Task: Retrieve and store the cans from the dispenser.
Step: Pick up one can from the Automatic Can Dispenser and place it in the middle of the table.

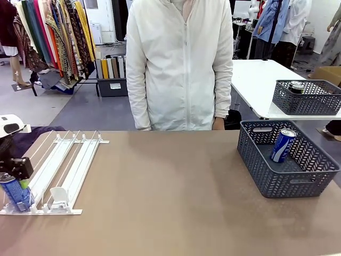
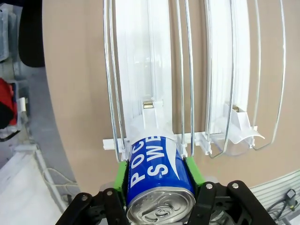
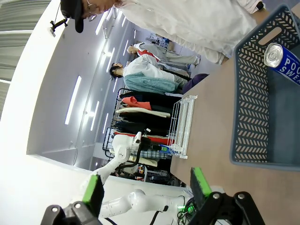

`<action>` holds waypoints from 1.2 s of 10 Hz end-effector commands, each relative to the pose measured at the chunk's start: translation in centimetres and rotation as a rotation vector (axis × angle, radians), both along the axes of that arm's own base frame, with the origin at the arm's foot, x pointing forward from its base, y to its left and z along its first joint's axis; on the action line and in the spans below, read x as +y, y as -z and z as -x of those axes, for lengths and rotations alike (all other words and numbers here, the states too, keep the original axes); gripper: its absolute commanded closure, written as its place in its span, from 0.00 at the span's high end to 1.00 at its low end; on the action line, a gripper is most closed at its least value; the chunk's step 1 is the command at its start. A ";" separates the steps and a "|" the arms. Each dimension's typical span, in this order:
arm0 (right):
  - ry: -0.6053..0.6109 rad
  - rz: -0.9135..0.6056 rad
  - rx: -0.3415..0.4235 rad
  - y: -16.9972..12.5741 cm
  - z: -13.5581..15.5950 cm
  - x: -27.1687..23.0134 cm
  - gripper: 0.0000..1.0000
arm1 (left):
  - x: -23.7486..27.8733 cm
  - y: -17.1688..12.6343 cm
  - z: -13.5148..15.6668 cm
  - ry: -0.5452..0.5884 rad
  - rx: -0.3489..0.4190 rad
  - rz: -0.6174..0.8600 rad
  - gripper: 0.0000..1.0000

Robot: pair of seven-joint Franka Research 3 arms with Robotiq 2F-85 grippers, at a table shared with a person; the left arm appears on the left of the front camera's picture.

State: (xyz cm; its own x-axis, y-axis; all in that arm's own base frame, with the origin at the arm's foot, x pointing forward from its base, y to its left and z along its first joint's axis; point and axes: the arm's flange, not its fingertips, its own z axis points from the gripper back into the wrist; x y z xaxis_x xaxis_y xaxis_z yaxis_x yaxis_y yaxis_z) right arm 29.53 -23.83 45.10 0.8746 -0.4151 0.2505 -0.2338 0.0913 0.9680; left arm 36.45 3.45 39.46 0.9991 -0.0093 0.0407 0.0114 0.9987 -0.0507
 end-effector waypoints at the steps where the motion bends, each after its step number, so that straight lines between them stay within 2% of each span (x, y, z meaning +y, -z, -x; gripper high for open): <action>1: -0.012 0.013 -0.004 -0.3 0.2 0.0 1.00 | -0.8 2.4 6.3 -0.025 -0.049 -0.028 0.00; 2: -0.012 0.013 -0.004 -0.3 0.2 0.0 1.00 | -0.5 0.4 6.7 -0.036 -0.091 -0.043 0.00; 4: -0.012 0.013 -0.004 -0.3 0.2 0.0 1.00 | 0.1 -7.3 8.5 -0.053 -0.175 -0.055 0.00; 6: -0.012 0.013 -0.004 -0.3 0.2 0.0 1.00 | 0.1 -14.1 10.9 -0.008 -0.221 -0.009 0.00; 7: -0.012 0.013 -0.004 -0.3 0.2 0.0 1.00 | 0.3 -17.3 12.4 -0.002 -0.283 0.033 0.00; 8: -0.012 0.013 -0.004 -0.3 0.2 0.0 1.00 | 0.5 -18.5 13.3 0.003 -0.321 0.072 0.00; 10: -0.012 0.013 -0.004 -0.3 0.2 0.0 1.00 | 1.9 -18.4 13.9 -0.011 -0.335 0.142 0.00; 11: -0.012 0.013 -0.004 -0.3 0.2 0.0 1.00 | 0.4 -19.1 14.5 -0.012 -0.317 0.046 0.00; 12: -0.012 0.013 -0.004 -0.3 0.2 0.0 1.00 | 0.4 -19.1 14.5 -0.012 -0.317 0.046 0.00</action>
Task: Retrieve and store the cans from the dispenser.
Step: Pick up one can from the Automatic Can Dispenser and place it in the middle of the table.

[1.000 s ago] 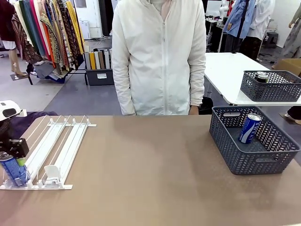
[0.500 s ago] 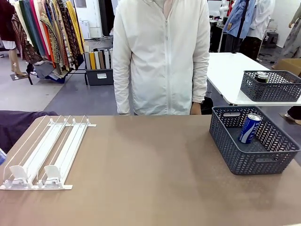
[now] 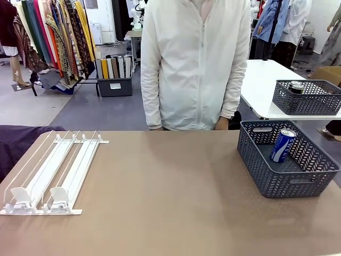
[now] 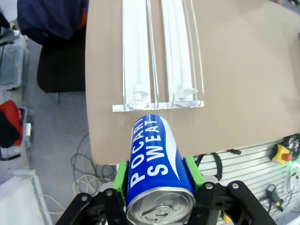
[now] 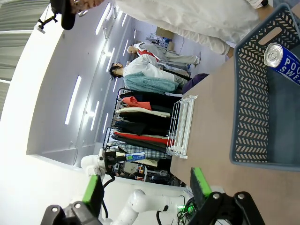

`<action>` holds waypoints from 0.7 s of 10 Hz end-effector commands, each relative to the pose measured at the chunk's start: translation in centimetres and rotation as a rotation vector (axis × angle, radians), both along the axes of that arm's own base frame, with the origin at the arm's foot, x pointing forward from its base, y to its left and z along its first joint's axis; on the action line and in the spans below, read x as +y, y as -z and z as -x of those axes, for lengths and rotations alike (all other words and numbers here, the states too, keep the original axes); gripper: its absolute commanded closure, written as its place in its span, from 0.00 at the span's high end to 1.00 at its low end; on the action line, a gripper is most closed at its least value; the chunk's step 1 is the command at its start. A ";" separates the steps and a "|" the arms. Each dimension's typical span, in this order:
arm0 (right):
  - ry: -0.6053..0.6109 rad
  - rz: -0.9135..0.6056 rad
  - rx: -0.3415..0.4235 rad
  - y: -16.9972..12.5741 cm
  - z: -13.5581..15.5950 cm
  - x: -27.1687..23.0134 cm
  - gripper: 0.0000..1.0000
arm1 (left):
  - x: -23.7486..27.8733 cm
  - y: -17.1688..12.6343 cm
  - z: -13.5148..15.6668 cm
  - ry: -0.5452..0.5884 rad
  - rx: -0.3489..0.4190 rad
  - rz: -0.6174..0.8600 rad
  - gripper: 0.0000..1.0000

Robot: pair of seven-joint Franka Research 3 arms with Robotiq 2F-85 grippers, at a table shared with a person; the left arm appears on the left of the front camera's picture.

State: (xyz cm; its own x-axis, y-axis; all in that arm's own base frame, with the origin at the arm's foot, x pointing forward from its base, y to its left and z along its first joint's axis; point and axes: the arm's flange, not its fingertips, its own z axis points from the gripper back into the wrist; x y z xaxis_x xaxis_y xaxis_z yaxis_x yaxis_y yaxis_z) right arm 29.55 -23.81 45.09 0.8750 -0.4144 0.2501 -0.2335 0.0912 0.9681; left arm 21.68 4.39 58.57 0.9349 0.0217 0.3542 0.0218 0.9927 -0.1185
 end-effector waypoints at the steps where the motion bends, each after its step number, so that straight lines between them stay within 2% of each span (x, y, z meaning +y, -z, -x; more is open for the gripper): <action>1: -0.011 0.013 -0.005 -0.3 0.3 0.0 1.00 | -0.5 0.0 -0.2 0.001 0.005 -0.028 0.00; 3: -0.011 0.013 -0.005 -0.3 0.3 0.0 1.00 | -0.3 0.1 -0.2 0.003 0.007 -0.010 0.00; 4: -0.011 0.013 -0.005 -0.3 0.3 0.0 1.00 | -3.5 0.2 -1.0 -0.061 0.036 -0.015 0.00; 5: -0.011 0.013 -0.005 -0.3 0.3 0.0 1.00 | -8.4 0.2 -2.6 -0.045 0.034 0.000 0.00; 7: -0.011 0.013 -0.005 -0.3 0.3 0.0 1.00 | -19.1 0.5 -6.9 0.156 0.017 -0.032 0.00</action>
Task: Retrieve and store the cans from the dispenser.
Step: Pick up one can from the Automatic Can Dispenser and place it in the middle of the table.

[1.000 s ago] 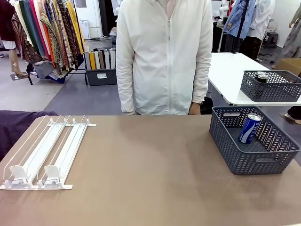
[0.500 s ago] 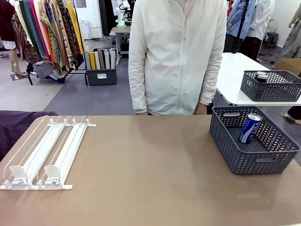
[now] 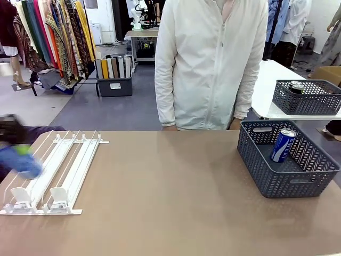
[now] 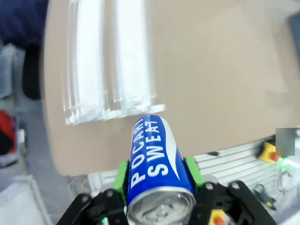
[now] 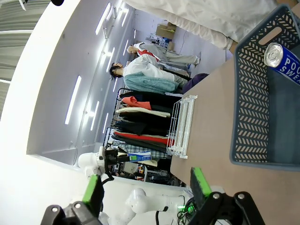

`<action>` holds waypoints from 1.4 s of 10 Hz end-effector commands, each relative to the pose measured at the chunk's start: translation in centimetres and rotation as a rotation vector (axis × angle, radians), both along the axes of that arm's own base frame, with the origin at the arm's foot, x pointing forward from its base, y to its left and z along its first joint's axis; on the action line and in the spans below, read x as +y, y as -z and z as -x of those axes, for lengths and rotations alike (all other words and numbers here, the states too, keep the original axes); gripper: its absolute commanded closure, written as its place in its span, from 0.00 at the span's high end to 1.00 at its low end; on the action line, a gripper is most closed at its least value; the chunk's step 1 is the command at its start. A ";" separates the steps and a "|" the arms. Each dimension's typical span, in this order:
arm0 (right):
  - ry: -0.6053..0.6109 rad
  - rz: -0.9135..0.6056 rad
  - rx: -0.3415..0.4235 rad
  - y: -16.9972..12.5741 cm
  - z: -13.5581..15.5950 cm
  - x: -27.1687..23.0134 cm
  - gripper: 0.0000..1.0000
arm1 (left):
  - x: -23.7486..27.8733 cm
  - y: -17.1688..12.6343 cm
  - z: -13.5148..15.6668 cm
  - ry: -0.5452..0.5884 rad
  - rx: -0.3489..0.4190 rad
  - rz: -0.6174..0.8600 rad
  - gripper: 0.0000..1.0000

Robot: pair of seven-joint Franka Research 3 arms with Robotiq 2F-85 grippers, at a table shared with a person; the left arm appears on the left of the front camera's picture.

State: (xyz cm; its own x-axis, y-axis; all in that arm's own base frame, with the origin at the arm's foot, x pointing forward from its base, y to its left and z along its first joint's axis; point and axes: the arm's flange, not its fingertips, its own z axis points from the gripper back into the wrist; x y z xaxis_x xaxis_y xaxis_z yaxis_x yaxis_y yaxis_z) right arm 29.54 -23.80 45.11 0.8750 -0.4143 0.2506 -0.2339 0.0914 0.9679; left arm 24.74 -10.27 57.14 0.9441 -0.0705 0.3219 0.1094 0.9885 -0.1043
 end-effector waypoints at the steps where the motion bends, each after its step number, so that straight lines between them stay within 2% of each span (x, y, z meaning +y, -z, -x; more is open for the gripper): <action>1: -0.011 0.013 -0.004 -0.3 0.2 -0.1 1.00 | -10.7 -0.2 -6.2 0.173 -0.010 -0.002 0.00; 3: -0.011 0.013 -0.004 -0.3 0.2 -0.1 1.00 | -21.5 2.8 -8.5 0.342 0.024 0.012 0.00; 4: -0.011 0.013 -0.004 -0.3 0.2 -0.1 1.00 | -26.4 4.7 -9.2 0.457 -0.025 0.007 0.00; 5: -0.011 0.013 -0.004 -0.3 0.2 -0.1 1.00 | -31.0 7.1 -9.8 0.587 -0.044 -0.097 0.00; 7: -0.011 0.013 -0.004 -0.3 0.2 -0.1 1.00 | -33.4 9.3 -11.4 0.596 0.068 -0.172 0.00; 8: -0.011 0.013 -0.004 -0.3 0.2 -0.1 1.00 | -33.7 10.2 -11.7 0.581 0.090 -0.186 0.00; 9: -0.011 0.013 -0.004 -0.3 0.2 -0.1 1.00 | -33.3 9.8 -11.7 0.557 0.123 -0.203 0.00; 10: -0.011 0.013 -0.004 -0.3 0.2 -0.1 1.00 | -33.2 12.1 -11.0 0.632 0.074 -0.153 0.00; 12: -0.011 0.013 -0.004 -0.3 0.2 -0.1 1.00 | -33.2 12.1 -11.0 0.632 0.074 -0.153 0.00; 13: -0.011 0.013 -0.004 -0.3 0.2 -0.1 1.00 | -33.2 12.4 -11.7 0.621 0.107 -0.181 0.00; 14: -0.011 0.013 -0.004 -0.3 0.2 -0.1 1.00 | -33.2 13.3 -13.9 0.505 0.110 -0.146 0.00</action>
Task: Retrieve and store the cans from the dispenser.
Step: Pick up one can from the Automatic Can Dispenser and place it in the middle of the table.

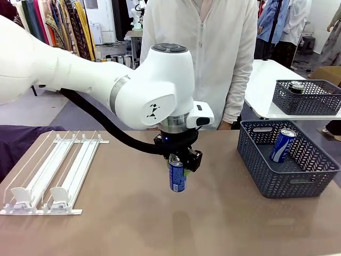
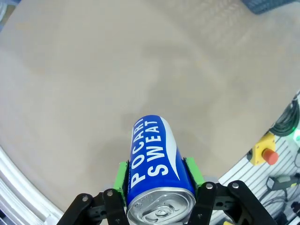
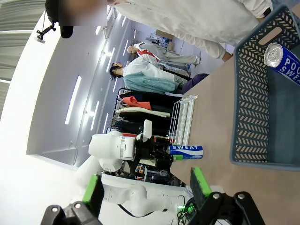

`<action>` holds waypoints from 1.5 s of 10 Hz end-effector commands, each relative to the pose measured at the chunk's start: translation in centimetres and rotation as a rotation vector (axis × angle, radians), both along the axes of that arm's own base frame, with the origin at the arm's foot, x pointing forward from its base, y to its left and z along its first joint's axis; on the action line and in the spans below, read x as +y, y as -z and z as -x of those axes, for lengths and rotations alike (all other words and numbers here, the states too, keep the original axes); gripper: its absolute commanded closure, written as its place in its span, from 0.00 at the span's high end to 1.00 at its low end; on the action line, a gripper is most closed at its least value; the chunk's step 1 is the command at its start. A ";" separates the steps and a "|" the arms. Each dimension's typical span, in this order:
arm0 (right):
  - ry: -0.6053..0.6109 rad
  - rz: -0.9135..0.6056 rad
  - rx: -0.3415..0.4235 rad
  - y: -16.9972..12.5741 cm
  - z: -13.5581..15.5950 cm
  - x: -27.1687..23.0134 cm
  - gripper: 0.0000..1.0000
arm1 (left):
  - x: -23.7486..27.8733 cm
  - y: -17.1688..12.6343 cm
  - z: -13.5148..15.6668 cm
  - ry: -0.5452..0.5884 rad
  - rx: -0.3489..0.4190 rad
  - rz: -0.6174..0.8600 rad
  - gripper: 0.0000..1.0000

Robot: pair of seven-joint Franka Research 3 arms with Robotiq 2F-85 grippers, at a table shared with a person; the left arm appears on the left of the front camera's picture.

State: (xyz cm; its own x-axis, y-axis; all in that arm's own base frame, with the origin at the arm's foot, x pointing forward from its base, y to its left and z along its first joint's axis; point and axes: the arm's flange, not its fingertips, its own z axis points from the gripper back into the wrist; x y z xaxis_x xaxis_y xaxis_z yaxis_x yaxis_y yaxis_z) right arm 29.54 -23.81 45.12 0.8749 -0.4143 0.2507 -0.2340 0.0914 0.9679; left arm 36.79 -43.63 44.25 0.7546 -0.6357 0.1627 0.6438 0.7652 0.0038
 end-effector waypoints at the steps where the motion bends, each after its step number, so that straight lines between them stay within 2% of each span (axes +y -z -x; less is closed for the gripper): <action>1: -0.011 0.013 -0.004 -0.3 0.2 0.0 1.00 | -0.2 1.5 -3.8 -0.149 0.029 0.052 0.00; 3: -0.011 0.013 -0.004 -0.3 0.2 0.0 1.00 | -0.7 3.8 -7.2 -0.306 0.080 0.118 0.00; 5: -0.011 0.013 -0.004 -0.3 0.2 0.0 1.00 | -0.6 5.1 -8.5 -0.399 0.098 0.085 0.00; 9: -0.011 0.013 -0.004 -0.3 0.2 0.0 1.00 | -0.6 5.9 -8.8 -0.420 0.085 0.061 0.00; 10: -0.011 0.013 -0.004 -0.3 0.2 0.0 1.00 | -0.8 6.1 -8.7 -0.415 0.094 0.052 0.17; 11: -0.011 0.013 -0.004 -0.3 0.2 0.0 1.00 | -0.9 6.2 -8.6 -0.415 0.093 0.045 0.69; 12: -0.011 0.013 -0.004 -0.3 0.2 0.0 1.00 | -0.9 6.2 -8.6 -0.414 0.087 0.042 1.00; 15: -0.011 0.013 -0.004 -0.3 0.2 0.0 1.00 | -0.5 4.9 -8.2 -0.410 0.058 0.057 1.00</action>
State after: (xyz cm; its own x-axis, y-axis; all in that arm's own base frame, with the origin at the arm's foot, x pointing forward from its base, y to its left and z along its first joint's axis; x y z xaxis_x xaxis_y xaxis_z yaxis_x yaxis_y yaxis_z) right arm 29.53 -23.82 45.11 0.8748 -0.4146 0.2505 -0.2339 0.0915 0.9680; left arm 45.22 -44.48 38.53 0.9507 -0.2901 0.1097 0.3012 0.9479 -0.1034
